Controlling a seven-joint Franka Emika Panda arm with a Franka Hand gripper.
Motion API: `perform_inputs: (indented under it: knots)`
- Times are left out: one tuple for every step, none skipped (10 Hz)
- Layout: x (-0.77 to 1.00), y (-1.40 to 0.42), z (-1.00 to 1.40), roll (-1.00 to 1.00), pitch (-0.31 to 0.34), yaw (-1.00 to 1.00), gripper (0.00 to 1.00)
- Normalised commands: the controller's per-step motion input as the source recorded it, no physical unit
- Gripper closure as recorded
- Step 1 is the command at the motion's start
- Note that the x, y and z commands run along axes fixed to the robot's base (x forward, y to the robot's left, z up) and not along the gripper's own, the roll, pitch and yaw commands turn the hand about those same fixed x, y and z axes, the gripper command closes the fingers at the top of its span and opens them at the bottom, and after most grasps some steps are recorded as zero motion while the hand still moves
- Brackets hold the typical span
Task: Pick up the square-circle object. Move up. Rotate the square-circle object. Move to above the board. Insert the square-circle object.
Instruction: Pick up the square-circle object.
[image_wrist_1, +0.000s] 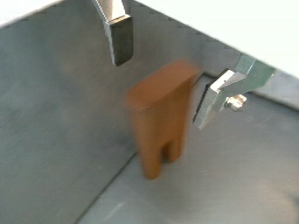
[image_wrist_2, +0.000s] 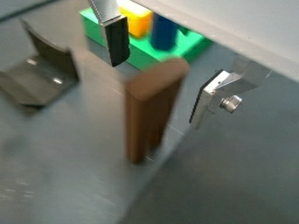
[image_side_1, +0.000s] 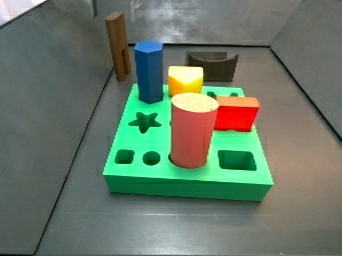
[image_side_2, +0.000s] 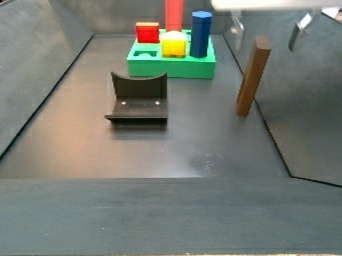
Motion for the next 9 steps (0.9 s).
perform_inputs:
  knots:
    - [-0.26, -0.13, -0.87, 0.0, 0.04, -0.26, 0.0]
    - [0.04, 0.03, -0.41, 0.06, 0.113, -0.16, 0.0]
    - [0.2, 0.07, -0.1, 0.06, 0.094, -0.05, 0.0]
    - [0.31, 0.01, -0.09, 0.05, 0.09, -0.03, 0.0]
    - [0.41, 0.0, -0.1, 0.09, 0.114, -0.07, 0.0]
    - [0.0, 0.0, 0.0, 0.0, 0.0, 0.0, 0.0]
    - [0.0, 0.0, 0.0, 0.0, 0.0, 0.0, 1.0]
    - [0.0, 0.0, 0.0, 0.0, 0.0, 0.0, 1.0]
    - [0.0, 0.0, 0.0, 0.0, 0.0, 0.0, 1.0]
